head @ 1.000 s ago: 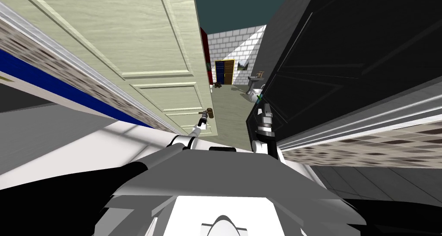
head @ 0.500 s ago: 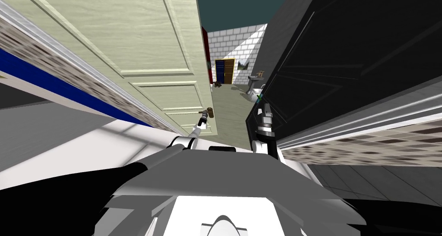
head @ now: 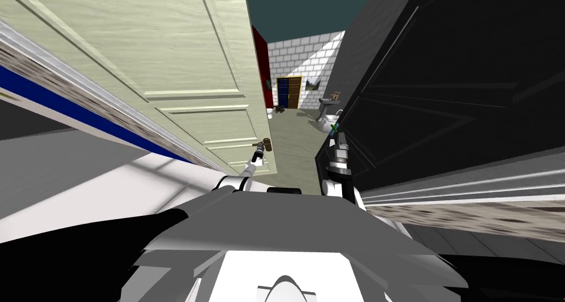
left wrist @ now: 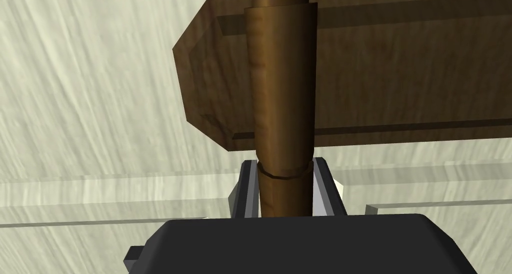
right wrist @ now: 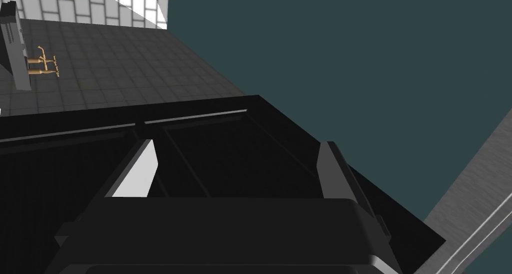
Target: Push the door open
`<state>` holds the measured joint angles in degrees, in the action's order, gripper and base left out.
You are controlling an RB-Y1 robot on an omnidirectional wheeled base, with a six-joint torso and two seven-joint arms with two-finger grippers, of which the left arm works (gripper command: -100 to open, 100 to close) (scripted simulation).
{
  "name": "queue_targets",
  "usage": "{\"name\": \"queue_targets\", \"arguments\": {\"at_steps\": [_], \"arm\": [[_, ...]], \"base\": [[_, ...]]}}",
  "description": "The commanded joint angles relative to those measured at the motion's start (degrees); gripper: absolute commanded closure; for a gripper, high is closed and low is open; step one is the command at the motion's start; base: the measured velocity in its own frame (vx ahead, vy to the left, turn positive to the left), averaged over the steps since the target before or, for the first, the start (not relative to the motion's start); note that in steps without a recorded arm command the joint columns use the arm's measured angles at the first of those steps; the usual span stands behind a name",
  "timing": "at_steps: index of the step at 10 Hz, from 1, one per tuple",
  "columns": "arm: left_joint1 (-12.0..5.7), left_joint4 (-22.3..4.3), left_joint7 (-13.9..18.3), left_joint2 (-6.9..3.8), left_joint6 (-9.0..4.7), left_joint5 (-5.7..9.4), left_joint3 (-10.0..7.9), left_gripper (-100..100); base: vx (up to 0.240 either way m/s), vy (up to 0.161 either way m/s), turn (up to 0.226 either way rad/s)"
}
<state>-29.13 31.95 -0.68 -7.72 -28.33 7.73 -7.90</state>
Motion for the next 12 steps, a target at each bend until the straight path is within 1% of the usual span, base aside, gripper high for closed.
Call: {"name": "queue_targets", "arguments": {"at_steps": [1, 2, 3, 4, 5, 6, 7, 8, 9, 10, 12], "arm": [[-0.76, -1.0, -0.4, -1.27, -0.34, 0.46, -1.21, 100], [-0.76, -0.5, -0.4, -1.27, -0.34, 0.46, -1.21, 100], [-0.76, -1.0, -0.4, -1.27, -0.34, 0.46, -1.21, 100], [-0.6, -1.1, -0.8, -1.83, -0.43, 0.89, -2.31, 100], [-0.6, -1.1, -0.8, -1.83, -0.43, 0.89, -2.31, 100], [-0.47, -1.2, -1.2, -2.28, -0.5, 1.24, -3.2, 100], [-0.47, -1.2, -1.2, -2.28, -0.5, 1.24, -3.2, 100], [-0.33, -1.3, -1.5, -2.76, -0.57, 1.6, -4.14, 100], [-0.33, -1.3, -1.5, -2.76, -0.57, 1.6, -4.14, 100], [-0.19, -1.4, -1.9, -3.25, -0.65, 1.98, -5.1, 100], [-0.19, -1.2, -1.9, -3.25, -0.65, 1.98, -5.1, 100]], "base": [[0.194, -0.058, 0.045], [0.127, -0.055, 0.035], [0.049, -0.025, 0.001], [0.136, -0.073, 0.035], [0.135, -0.086, 0.072], [0.152, -0.056, 0.058], [0.13, -0.05, 0.047], [0.156, -0.07, 0.073], [0.136, -0.063, 0.05], [0.134, -0.08, 0.059], [0.1, -0.05, 0.029]]}}
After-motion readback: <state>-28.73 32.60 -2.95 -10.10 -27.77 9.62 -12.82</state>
